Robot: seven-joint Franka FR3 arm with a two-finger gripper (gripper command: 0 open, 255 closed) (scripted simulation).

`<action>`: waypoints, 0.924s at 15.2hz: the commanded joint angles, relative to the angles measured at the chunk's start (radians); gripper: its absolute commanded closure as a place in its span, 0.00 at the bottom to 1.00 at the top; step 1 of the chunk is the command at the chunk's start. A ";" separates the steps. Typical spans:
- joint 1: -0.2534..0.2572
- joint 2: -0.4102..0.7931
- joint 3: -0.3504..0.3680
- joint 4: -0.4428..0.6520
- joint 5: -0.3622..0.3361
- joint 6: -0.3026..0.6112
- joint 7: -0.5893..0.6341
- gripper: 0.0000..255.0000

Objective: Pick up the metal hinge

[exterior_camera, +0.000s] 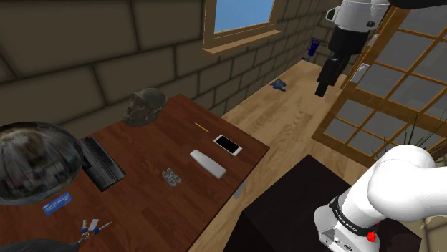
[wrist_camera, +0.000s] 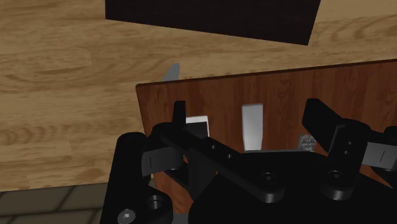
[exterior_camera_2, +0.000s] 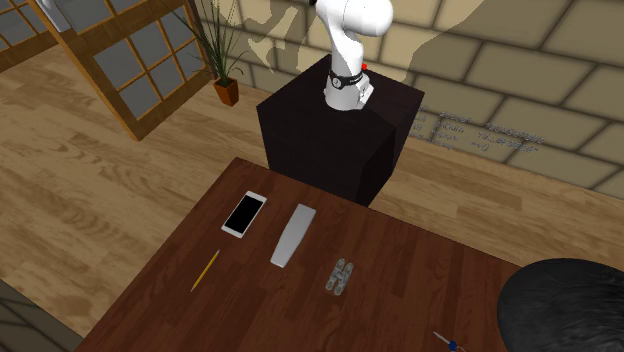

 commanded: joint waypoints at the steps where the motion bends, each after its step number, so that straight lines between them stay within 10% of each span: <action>1: 0.000 0.000 0.000 0.000 0.000 0.000 0.000 0.00; 14: 0.053 0.215 0.156 -0.181 0.106 0.421 0.163 0.00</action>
